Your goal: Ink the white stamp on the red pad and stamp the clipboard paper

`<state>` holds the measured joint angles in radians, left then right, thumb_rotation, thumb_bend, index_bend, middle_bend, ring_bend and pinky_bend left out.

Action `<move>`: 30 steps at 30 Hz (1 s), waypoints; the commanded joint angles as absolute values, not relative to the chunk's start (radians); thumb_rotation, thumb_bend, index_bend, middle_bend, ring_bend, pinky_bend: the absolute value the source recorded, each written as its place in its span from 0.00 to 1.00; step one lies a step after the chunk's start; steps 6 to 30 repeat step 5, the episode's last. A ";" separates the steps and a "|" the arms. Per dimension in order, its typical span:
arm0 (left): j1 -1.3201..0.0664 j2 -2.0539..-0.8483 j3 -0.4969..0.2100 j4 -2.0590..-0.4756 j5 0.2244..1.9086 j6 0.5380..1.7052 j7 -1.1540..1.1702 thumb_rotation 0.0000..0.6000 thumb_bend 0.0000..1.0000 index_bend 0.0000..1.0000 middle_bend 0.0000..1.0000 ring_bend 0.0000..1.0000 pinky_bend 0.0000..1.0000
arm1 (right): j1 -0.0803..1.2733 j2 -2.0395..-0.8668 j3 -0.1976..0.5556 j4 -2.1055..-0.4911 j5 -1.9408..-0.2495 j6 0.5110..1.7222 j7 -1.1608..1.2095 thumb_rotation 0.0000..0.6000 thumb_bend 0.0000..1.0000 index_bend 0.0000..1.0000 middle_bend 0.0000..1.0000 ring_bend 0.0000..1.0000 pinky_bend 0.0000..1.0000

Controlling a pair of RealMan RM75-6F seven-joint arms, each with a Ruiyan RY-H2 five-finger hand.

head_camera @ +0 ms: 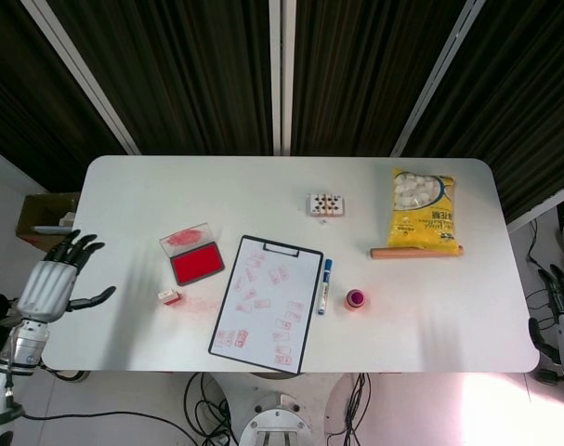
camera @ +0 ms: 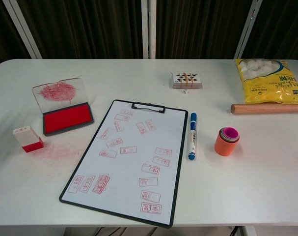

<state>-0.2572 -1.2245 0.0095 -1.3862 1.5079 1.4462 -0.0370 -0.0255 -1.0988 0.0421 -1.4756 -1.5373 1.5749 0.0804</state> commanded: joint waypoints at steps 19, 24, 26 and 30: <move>-0.178 -1.134 0.026 -1.463 1.474 1.481 -0.012 0.00 0.11 0.15 0.11 0.04 0.21 | -0.022 -1.101 0.046 -1.465 -1.522 1.559 0.082 1.00 0.36 0.00 0.00 0.00 0.00; -0.178 -1.134 0.026 -1.463 1.474 1.481 -0.012 0.00 0.11 0.15 0.11 0.04 0.21 | -0.022 -1.101 0.046 -1.465 -1.522 1.559 0.082 1.00 0.36 0.00 0.00 0.00 0.00; -0.178 -1.134 0.026 -1.463 1.474 1.481 -0.012 0.00 0.11 0.15 0.11 0.04 0.21 | -0.022 -1.101 0.046 -1.465 -1.522 1.559 0.082 1.00 0.36 0.00 0.00 0.00 0.00; -0.178 -1.134 0.026 -1.463 1.474 1.481 -0.012 0.00 0.11 0.15 0.11 0.04 0.21 | -0.022 -1.101 0.046 -1.465 -1.522 1.559 0.082 1.00 0.36 0.00 0.00 0.00 0.00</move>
